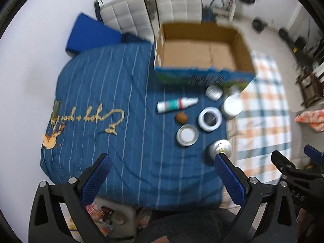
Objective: Organize rigid objects
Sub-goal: 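Grasp the small silver tin with the left gripper while the right grasps the silver canister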
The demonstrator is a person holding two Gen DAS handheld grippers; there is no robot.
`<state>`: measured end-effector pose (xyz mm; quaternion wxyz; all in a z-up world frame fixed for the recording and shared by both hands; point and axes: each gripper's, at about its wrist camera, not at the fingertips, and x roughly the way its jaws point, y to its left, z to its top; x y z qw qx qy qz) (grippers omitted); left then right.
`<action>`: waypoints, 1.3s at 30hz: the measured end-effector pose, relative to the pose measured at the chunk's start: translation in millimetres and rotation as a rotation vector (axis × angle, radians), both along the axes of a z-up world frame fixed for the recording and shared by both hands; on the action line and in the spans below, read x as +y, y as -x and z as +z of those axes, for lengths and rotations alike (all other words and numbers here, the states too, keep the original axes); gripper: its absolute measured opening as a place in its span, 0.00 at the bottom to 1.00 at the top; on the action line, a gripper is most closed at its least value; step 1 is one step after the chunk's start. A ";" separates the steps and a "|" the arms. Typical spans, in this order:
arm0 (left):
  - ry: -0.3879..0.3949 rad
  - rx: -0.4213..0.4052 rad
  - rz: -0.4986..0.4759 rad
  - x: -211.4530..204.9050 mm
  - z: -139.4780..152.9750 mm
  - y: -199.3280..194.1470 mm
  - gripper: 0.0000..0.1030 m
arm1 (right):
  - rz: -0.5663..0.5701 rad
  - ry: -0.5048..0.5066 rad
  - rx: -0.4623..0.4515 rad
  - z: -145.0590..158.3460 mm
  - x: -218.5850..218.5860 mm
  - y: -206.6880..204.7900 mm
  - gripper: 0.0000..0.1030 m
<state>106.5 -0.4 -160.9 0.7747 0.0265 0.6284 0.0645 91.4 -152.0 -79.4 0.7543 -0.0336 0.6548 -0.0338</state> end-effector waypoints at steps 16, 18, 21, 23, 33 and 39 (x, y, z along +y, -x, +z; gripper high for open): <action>-0.013 0.281 0.052 45.7 -203.9 -56.3 1.00 | -0.066 -0.078 0.441 -291.0 40.7 -22.3 0.75; 0.019 0.280 0.049 46.1 -205.9 -58.8 1.00 | -0.078 -0.091 0.455 -299.5 38.8 -15.6 0.71; 0.075 0.282 0.040 43.7 -209.8 -63.4 1.00 | -0.098 -0.079 0.446 -299.2 30.3 -9.1 0.70; 0.133 0.299 0.036 37.7 -212.6 -69.0 1.00 | -0.143 -0.076 0.445 -300.3 14.3 -3.3 0.70; 0.165 0.423 -0.039 -13.1 -255.6 -89.7 1.00 | -0.214 -0.045 0.432 -309.7 -27.0 10.7 0.71; 0.136 0.458 -0.033 -16.2 -280.3 -96.9 0.61 | -0.164 -0.040 0.453 -324.0 -14.6 16.3 0.71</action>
